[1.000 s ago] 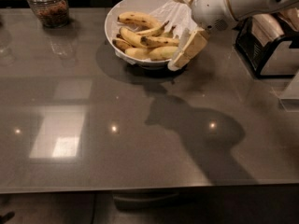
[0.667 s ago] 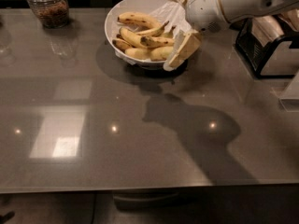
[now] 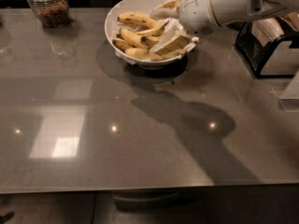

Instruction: Pick banana from white bowl

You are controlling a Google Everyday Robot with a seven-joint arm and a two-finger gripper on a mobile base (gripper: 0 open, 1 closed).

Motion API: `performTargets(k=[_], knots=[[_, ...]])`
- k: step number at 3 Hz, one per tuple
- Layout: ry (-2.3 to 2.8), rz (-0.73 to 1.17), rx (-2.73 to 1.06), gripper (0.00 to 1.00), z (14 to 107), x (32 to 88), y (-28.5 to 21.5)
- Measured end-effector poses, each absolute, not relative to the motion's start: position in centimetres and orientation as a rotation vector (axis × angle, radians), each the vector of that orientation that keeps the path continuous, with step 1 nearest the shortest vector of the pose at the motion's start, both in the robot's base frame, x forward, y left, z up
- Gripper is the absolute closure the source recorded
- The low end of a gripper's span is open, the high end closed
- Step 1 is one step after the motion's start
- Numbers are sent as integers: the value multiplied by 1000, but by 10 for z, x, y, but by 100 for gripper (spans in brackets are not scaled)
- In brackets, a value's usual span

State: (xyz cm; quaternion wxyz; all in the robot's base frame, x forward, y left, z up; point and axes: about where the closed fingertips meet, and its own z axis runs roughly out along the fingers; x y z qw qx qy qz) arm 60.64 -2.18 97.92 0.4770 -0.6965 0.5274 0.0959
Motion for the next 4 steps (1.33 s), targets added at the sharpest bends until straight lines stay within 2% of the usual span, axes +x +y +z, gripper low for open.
performTargets(k=[1, 4], knots=[[1270, 243, -1705, 46, 974, 615, -16], [1275, 266, -1731, 46, 944, 662, -2]])
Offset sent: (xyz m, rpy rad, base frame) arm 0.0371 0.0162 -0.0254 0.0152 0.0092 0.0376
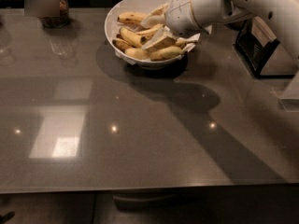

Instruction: Pick banana from white bowl

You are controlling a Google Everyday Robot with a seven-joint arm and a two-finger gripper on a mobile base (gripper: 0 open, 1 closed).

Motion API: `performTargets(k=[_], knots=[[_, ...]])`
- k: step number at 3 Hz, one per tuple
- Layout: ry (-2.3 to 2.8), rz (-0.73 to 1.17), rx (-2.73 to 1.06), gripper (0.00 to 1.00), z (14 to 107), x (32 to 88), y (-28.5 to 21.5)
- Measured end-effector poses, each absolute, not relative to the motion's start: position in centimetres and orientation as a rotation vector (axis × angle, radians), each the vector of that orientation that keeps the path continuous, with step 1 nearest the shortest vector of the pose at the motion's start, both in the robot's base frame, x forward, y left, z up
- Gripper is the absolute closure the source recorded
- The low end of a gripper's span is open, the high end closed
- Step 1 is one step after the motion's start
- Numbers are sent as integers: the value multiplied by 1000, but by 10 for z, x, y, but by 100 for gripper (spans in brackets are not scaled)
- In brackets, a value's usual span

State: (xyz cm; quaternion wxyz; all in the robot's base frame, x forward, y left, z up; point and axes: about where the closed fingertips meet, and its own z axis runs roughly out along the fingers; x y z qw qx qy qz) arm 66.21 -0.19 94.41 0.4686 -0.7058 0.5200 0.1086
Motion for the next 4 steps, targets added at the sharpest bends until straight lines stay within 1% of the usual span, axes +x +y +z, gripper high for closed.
performTargets(k=[2, 3, 4], knots=[[1310, 270, -1739, 49, 927, 695, 0], [1336, 281, -1746, 59, 917, 699, -2], [1337, 282, -1747, 82, 917, 698, -2]])
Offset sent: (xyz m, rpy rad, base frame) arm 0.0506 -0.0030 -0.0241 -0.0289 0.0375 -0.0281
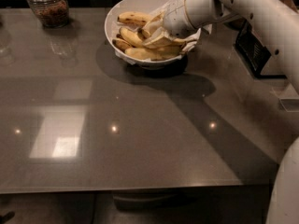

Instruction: Pick banana from white bowl

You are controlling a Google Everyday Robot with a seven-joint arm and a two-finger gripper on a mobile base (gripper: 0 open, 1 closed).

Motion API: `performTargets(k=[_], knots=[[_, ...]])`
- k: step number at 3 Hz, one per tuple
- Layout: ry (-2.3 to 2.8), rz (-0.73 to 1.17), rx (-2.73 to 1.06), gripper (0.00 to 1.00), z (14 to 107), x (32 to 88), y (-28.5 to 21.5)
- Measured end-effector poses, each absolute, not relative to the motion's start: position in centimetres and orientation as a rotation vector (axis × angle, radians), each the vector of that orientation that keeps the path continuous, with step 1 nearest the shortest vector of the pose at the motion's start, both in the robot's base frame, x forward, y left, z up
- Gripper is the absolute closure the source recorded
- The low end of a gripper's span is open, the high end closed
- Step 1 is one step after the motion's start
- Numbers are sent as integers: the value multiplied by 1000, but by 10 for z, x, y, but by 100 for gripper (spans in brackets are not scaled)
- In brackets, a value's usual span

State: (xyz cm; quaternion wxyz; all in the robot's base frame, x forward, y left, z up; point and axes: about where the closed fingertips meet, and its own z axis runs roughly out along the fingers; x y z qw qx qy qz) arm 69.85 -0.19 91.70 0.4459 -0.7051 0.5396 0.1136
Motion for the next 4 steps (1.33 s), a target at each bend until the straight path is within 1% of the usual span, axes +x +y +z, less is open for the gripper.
performTargets(k=[1, 4], knots=[[1371, 286, -1756, 100, 926, 686, -1], [1457, 268, -1913, 100, 973, 649, 6]])
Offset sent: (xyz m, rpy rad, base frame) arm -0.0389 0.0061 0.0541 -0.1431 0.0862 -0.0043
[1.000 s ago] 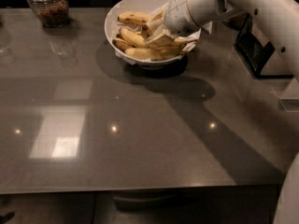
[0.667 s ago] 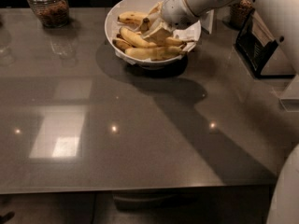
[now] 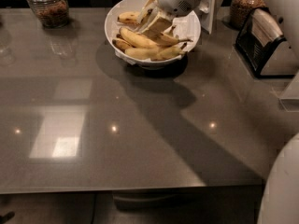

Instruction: Pick banana from white bowl

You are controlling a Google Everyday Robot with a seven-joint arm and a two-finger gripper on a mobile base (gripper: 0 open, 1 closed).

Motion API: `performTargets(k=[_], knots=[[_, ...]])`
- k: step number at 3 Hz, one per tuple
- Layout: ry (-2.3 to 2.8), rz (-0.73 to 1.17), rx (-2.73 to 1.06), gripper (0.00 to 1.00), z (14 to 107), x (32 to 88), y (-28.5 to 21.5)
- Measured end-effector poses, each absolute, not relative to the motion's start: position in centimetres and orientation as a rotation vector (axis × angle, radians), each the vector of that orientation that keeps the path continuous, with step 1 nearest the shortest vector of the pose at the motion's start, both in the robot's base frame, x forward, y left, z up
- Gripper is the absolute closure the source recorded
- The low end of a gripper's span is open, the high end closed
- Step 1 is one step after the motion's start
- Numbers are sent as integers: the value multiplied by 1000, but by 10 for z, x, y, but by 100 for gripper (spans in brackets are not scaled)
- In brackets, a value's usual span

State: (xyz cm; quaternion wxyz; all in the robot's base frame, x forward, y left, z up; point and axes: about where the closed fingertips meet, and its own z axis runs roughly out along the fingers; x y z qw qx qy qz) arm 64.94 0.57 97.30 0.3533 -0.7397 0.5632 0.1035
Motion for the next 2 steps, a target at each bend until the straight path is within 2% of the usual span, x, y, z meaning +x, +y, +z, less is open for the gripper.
performTargets(k=[2], knots=[[1481, 341, -1929, 100, 994, 612, -4]])
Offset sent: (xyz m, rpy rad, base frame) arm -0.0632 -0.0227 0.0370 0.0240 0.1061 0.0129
